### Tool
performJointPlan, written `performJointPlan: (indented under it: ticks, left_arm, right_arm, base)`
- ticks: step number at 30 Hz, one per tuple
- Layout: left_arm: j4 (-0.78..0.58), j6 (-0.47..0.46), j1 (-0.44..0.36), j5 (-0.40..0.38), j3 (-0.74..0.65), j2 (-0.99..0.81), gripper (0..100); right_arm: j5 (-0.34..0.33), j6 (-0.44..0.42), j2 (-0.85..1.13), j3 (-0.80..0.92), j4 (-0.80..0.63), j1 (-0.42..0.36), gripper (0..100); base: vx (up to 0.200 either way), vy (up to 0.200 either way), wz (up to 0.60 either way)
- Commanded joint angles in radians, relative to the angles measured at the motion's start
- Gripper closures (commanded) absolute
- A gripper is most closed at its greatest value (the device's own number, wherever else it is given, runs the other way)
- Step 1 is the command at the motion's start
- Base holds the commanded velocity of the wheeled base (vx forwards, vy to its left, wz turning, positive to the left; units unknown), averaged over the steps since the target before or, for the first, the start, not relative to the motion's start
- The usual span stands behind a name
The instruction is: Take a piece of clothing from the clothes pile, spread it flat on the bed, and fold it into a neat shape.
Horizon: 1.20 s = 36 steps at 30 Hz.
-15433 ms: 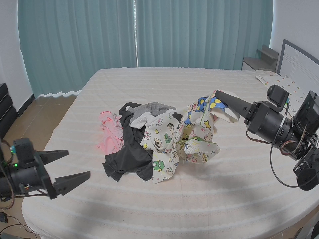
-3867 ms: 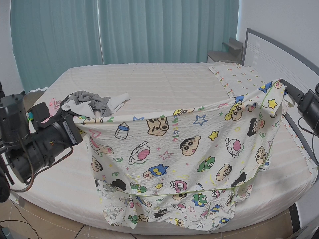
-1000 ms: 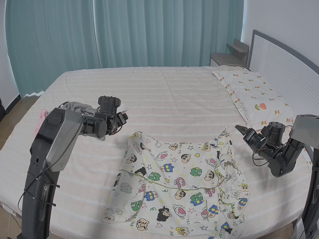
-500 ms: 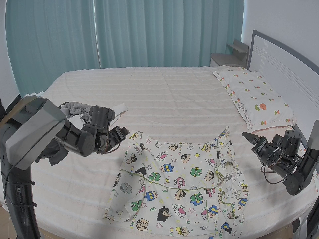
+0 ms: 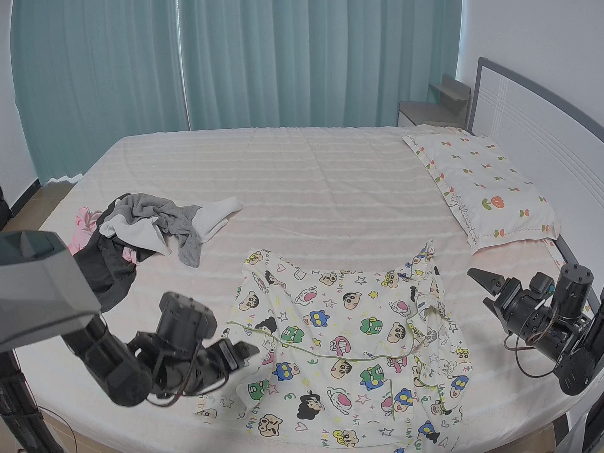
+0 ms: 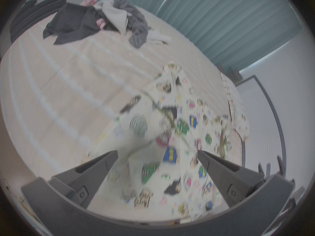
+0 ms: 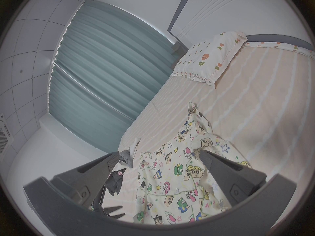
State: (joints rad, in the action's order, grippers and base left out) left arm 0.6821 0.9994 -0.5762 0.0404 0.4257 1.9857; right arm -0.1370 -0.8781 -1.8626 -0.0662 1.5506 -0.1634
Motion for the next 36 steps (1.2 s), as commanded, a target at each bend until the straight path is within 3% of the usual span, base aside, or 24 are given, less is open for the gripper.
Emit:
performJointPlan:
  ticks: [1,13,22,36]
  left_arm:
    - [0.059,0.053,-0.159,-0.013,-0.122,-0.031,0]
    - [0.105,0.081,-0.180,0.049,-0.099,0.061,0]
    - [0.289,0.070,-0.168,0.154,-0.068,0.248,0]
    - [0.301,0.111,-0.117,0.208,-0.045,0.262,0]
  right_arm:
    - [-0.004,-0.010,0.057,0.066,0.020,-0.025,0]
    - [0.000,-0.010,0.057,0.066,0.020,-0.041,0]
    - [0.002,-0.010,0.059,0.066,0.020,-0.039,0]
    - [0.000,-0.010,0.059,0.066,0.020,-0.039,0]
  base:
    - [0.000,0.000,0.00]
    - [0.000,0.000,0.00]
    - [0.000,0.000,0.00]
    - [0.000,0.000,0.00]
